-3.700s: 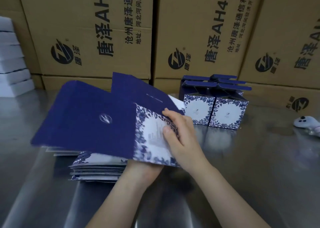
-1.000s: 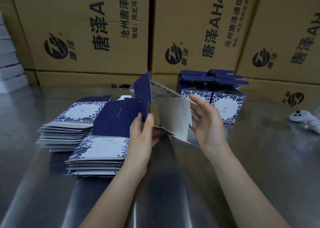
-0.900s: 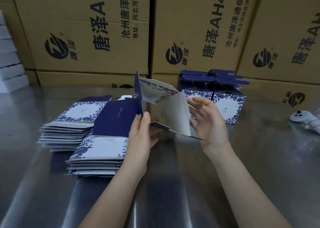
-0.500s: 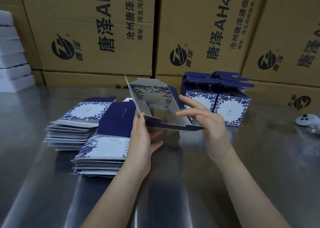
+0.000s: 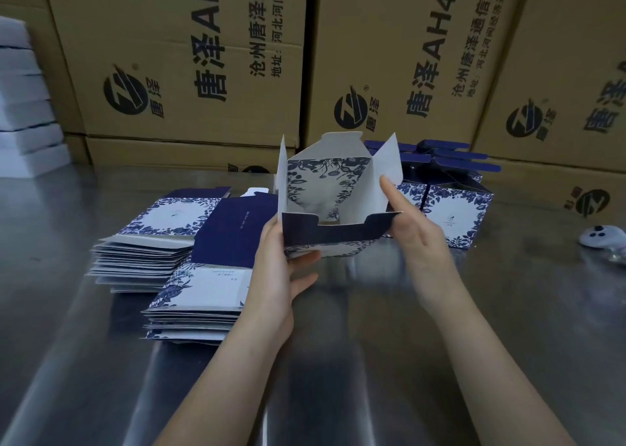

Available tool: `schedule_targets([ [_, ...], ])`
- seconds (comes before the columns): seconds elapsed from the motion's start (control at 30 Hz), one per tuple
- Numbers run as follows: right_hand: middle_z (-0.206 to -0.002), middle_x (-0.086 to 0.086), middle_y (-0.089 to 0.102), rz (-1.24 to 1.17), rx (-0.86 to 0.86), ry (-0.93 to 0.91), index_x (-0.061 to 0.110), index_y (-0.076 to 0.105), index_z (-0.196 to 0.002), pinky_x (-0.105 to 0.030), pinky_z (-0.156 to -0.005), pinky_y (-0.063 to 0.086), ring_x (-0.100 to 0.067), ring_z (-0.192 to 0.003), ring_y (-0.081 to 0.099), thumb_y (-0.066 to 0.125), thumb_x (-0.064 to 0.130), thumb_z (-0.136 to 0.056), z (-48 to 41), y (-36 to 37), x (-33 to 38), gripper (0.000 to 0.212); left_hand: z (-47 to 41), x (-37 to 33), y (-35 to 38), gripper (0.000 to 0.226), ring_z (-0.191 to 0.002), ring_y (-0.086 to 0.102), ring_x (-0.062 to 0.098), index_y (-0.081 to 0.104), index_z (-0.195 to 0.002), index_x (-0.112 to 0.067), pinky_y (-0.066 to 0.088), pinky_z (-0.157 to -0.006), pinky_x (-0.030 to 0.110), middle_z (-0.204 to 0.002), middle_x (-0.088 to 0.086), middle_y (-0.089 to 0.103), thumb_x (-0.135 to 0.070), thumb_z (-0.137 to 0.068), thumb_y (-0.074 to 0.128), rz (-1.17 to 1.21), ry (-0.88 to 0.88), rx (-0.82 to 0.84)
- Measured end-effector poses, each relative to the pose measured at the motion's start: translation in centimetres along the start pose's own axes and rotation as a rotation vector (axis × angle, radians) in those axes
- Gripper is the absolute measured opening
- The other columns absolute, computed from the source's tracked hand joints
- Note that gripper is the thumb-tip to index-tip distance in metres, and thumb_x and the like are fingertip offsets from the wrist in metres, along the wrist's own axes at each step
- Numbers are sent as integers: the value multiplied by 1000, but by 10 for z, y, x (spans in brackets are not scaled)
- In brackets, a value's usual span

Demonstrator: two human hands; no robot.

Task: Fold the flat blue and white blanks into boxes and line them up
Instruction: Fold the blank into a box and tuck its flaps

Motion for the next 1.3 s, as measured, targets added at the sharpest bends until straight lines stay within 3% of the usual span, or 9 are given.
schedule_targets([
  [0.27, -118, 7, 67, -12, -257, -47, 34, 71, -108, -46, -99, 47, -12, -116, 59, 64, 40, -83, 3, -5, -2, 27, 7, -1, 7, 33, -100, 71, 14, 56, -128, -44, 53, -92, 46, -115, -14, 71, -52, -99, 44, -32, 6, 37],
  [0.37, -98, 14, 72, -16, -335, -91, 42, 73, -88, -30, -85, 52, -7, -104, 64, 63, 33, -86, 6, -5, -3, 14, 10, -1, 9, 34, -104, 71, 17, 56, -130, -47, 53, -91, 49, -118, -15, 70, -53, -99, 44, 9, -23, 42],
  [0.47, -101, 21, 72, -30, -433, -76, 45, 74, -81, -23, -90, 49, -2, -111, 62, 65, 23, -88, 7, -12, -8, 25, 11, 1, 8, 31, -104, 70, 18, 63, -122, -45, 52, -89, 50, -117, -15, 71, -50, -99, 42, 77, -58, 17],
  [0.57, -108, 22, 70, 14, -433, -113, 49, 73, -90, -26, -96, 49, -2, -113, 61, 62, 30, -87, 9, -9, -3, 22, 12, 3, 11, 31, -105, 69, 17, 65, -117, -46, 50, -93, 53, -112, -19, 72, -49, -99, 41, 60, -67, 2],
  [0.67, -118, 13, 68, 81, -404, -126, 30, 72, -109, -42, -98, 50, -5, -115, 61, 59, 40, -85, 9, -6, -3, 29, 14, 3, 14, 33, -107, 68, 15, 65, -120, -46, 50, -95, 53, -114, -18, 71, -50, -98, 40, 30, -59, 7],
  [0.87, -121, 6, 68, 39, -431, -76, 32, 73, -96, -42, -99, 49, -7, -116, 60, 66, 31, -86, 8, -7, -9, 12, 17, 5, 18, 33, -115, 64, 22, 64, -124, -40, 45, -100, 56, -119, -13, 71, -44, -99, 43, 97, -102, 57],
  [1.0, -103, 10, 73, 37, -517, -35, 36, 70, -89, -29, -88, 54, 0, -93, 66, 67, 21, -89, 11, -12, -11, 15, 17, 8, 22, 41, -127, 55, 30, 57, -134, -37, 31, -111, 62, -133, -9, 64, -50, -101, 37, 217, -189, 189],
  [1.13, -67, 24, 65, 98, -623, -27, 32, 65, -78, -21, -71, 46, 6, -66, 56, 67, 23, -89, 12, -27, -15, 14, 15, 8, 24, 45, -142, 38, 23, 45, -144, -41, 28, -114, 50, -152, -15, 44, -53, -101, 37, 204, -129, 205],
  [1.3, -73, 28, 66, 194, -597, -79, 42, 64, -83, -34, -77, 54, -7, -70, 62, 68, 27, -89, 14, -18, -3, 17, 16, 11, 24, 42, -129, 47, 11, 39, -135, -55, 34, -112, 46, -116, -37, 56, -51, -95, 53, -8, 6, 181],
])
Point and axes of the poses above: each hand's wrist, its own z-axis away from the middle knuckle, its own y-axis out of the palm, x = y × z, the point moved 7 cm from there along -z, towards the middle knuckle
